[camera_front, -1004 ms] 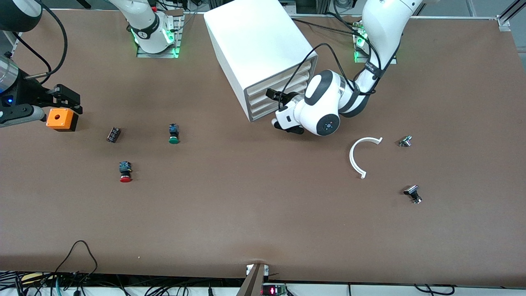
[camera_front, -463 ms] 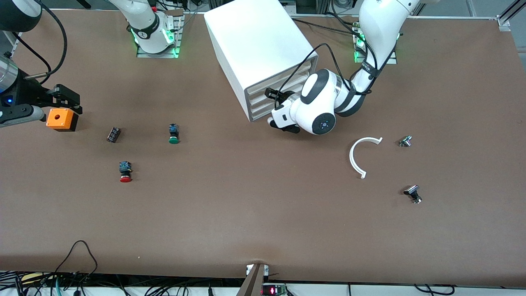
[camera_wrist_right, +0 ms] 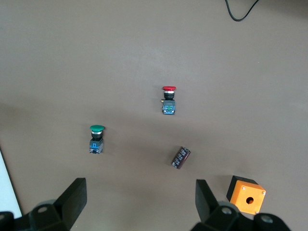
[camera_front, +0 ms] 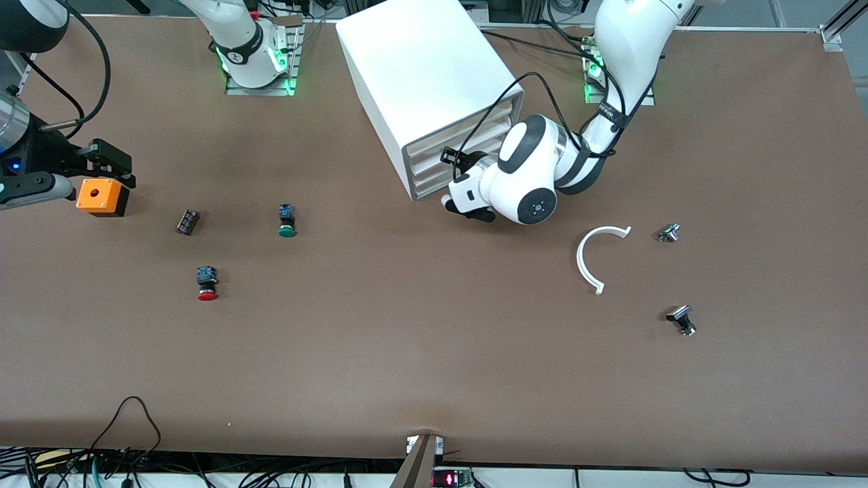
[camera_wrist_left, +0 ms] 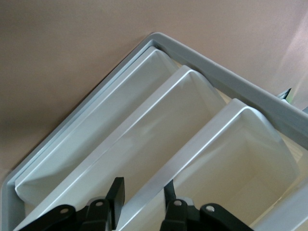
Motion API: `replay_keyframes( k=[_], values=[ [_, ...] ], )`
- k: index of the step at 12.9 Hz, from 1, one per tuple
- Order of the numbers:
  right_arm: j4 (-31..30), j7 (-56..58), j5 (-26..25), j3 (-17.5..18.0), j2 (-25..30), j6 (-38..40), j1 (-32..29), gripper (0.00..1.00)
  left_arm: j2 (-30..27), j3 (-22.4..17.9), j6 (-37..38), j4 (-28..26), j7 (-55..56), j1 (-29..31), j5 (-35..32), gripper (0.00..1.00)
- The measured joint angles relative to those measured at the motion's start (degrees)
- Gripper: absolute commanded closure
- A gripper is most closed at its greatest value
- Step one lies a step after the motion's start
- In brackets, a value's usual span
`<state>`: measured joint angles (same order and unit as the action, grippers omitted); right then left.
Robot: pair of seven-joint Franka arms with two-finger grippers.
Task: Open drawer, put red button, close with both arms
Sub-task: 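Pull the drawer open with the left gripper while the right gripper reaches the red button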
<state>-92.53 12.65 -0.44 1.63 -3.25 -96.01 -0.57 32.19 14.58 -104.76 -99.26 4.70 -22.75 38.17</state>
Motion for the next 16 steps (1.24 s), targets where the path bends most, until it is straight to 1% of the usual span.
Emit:
replay_keyframes(
  k=[5,9,11,14,16],
  values=[
    [-0.08,0.0,0.0,0.01,-1.55,0.1,0.0,0.0,0.61,-0.37,0.18,1.23,-1.15,2.49,0.0,1.0],
    [-0.3,0.29,0.0,0.13,-5.92,0.32,0.06,0.0,1.08,-0.52,0.21,1.86,-1.73,4.41,-0.01,1.0],
    [-0.3,0.42,-0.03,0.44,-6.64,1.47,0.3,0.0,1.2,-0.63,0.22,2.15,-1.79,5.17,-0.01,1.0],
    [-0.44,0.42,-2.63,0.62,-7.65,2.14,1.08,0.0,1.45,-0.98,0.22,2.83,-1.84,6.56,-0.02,1.0],
    [-0.7,0.44,-3.84,0.61,-10.57,-0.73,1.11,0.0,1.61,-1.05,0.21,3.24,-1.91,7.48,-0.03,1.0]
  ],
)
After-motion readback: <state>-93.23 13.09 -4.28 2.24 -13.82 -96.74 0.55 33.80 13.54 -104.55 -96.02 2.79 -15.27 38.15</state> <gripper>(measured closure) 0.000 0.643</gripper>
